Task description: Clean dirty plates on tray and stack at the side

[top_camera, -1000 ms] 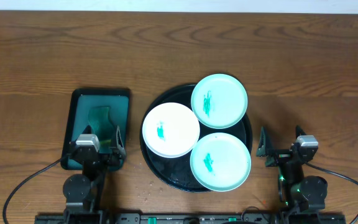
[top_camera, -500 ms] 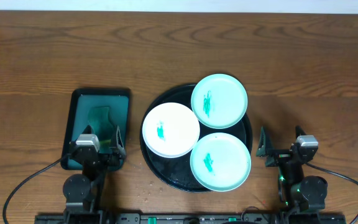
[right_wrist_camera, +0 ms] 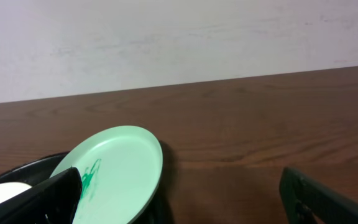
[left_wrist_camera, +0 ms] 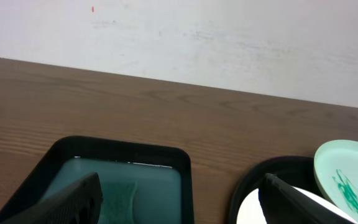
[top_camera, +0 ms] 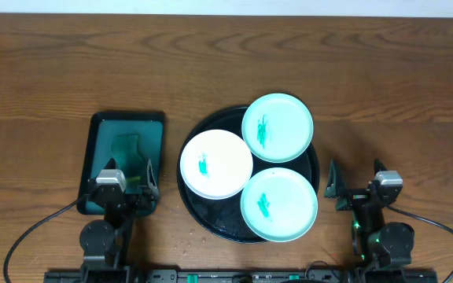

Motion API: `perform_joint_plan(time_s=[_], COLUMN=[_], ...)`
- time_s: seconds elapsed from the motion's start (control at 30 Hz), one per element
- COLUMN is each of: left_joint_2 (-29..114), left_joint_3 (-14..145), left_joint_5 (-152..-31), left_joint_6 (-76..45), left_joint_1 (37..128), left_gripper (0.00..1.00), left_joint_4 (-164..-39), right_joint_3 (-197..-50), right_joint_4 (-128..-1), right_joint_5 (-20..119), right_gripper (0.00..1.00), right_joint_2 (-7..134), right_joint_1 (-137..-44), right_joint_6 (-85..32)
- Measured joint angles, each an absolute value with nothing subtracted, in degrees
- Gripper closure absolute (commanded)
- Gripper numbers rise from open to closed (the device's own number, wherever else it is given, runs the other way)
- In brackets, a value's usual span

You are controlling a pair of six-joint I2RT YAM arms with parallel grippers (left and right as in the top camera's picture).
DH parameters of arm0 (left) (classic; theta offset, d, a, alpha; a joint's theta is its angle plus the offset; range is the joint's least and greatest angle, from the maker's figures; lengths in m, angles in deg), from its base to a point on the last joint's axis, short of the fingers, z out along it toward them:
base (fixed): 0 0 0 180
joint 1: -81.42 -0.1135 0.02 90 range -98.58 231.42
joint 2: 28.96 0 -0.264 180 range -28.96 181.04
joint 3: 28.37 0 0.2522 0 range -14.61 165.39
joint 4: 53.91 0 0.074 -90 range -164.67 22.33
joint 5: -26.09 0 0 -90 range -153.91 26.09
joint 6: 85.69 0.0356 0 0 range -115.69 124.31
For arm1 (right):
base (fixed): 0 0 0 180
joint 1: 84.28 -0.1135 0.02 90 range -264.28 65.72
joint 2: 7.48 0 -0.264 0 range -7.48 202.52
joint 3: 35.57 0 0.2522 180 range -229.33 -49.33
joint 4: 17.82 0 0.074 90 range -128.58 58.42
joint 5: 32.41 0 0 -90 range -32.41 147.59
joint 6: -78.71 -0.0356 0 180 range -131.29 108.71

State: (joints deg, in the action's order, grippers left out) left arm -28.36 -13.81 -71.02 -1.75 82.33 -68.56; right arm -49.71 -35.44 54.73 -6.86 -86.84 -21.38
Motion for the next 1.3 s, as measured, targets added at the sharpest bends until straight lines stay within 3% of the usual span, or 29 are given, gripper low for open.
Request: perform_joint_plan(time_s=[0.8, 1.13, 1.3], left_joint_2=[-28.4, -28.0, -20.9], left_joint_3=[-13.8, -13.0, -6.7], left_joint_5=[-71.1, -79.5, -81.0], left_joint_6=[-1.8, -3.0, -3.9], left_joint_1=[82.3, 82.3, 82.3], left_gripper=[0.19, 0.19, 0.19], left_joint_4=[-67.9, -68.4, -73.3], right_joint_3=[-49.7, -49.7, -49.7], right_joint_4=[-35.4, -35.4, -35.4], right_joint_5=[54.7, 54.7, 54.7], right_gripper=[0.01, 0.01, 0.01], right_joint_2=[-6.9, -6.9, -6.9], right_joint_1=[-86.8, -86.8, -86.8], right_joint_6=[-21.4, -21.4, -21.4])
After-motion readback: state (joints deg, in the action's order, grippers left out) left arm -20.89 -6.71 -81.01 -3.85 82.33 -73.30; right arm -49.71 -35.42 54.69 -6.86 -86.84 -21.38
